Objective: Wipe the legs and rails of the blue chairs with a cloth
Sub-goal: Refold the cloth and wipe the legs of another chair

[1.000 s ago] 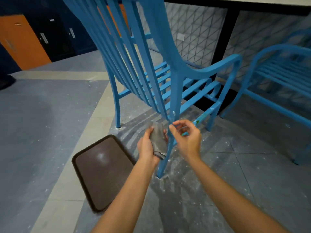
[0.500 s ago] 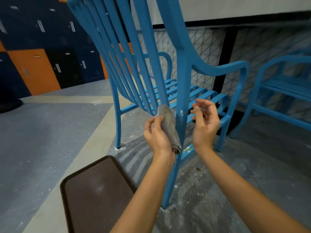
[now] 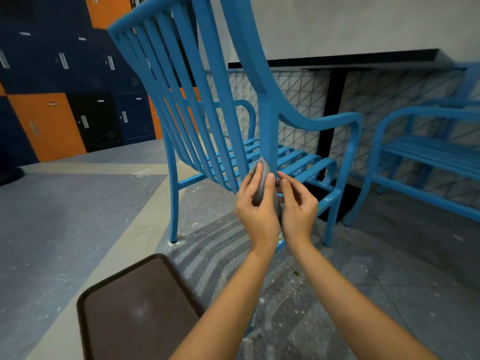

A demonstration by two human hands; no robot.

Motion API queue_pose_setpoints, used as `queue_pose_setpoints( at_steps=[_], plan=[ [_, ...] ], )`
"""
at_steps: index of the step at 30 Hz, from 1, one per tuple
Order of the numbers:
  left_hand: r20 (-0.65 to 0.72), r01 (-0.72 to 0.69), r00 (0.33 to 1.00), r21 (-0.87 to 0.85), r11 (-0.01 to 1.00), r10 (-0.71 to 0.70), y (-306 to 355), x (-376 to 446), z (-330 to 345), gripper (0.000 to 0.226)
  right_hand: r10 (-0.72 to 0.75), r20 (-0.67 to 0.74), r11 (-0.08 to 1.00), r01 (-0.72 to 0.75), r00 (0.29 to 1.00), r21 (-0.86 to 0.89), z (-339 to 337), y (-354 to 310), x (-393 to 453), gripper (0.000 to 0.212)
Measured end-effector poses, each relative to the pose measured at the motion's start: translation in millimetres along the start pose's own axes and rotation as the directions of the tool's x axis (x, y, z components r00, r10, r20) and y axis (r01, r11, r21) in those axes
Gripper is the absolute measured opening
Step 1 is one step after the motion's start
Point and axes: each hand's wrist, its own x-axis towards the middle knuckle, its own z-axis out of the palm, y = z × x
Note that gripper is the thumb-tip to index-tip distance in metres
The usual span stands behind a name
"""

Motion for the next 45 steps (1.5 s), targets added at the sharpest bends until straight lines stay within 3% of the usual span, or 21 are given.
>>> queue_pose_setpoints(
  at_steps=[8,14,17,26,35,41,45],
  plan=[
    [0.037,-0.115,0.993,0.151,0.982,0.111,-34,-8,-7,0.037,0.123,0.078,0.992,-0.124,0.989,0.003,6,-2,5,0.025],
    [0.107,-0.111,0.99,0.213,0.971,0.09,-66,-35,-40,0.038,0.173,0.061,0.984,-0.175,0.983,0.025,6,1,1,0.024],
    [0.108,-0.095,0.991,0.154,0.984,0.078,-58,-29,-41,0.035,0.189,0.067,0.981,-0.192,0.98,0.031,5,1,1,0.025],
    [0.04,-0.287,0.958,0.112,0.951,0.284,6,35,3,0.034,0.169,0.083,0.984,-0.172,0.982,0.036,9,-1,7,0.025],
    [0.016,-0.198,0.98,0.064,0.978,0.197,-18,14,3,0.032,0.076,0.092,0.992,-0.085,0.993,0.093,16,-2,13,0.022],
    [0.053,-0.093,0.995,0.11,0.99,0.087,-43,-10,-20,0.032,0.121,0.071,0.984,-0.129,0.99,0.123,16,1,12,0.018],
    [0.071,-0.122,0.991,0.111,0.986,0.114,-30,-2,-20,0.033,0.142,0.072,0.987,-0.147,0.987,0.066,11,2,14,0.022]
  ],
)
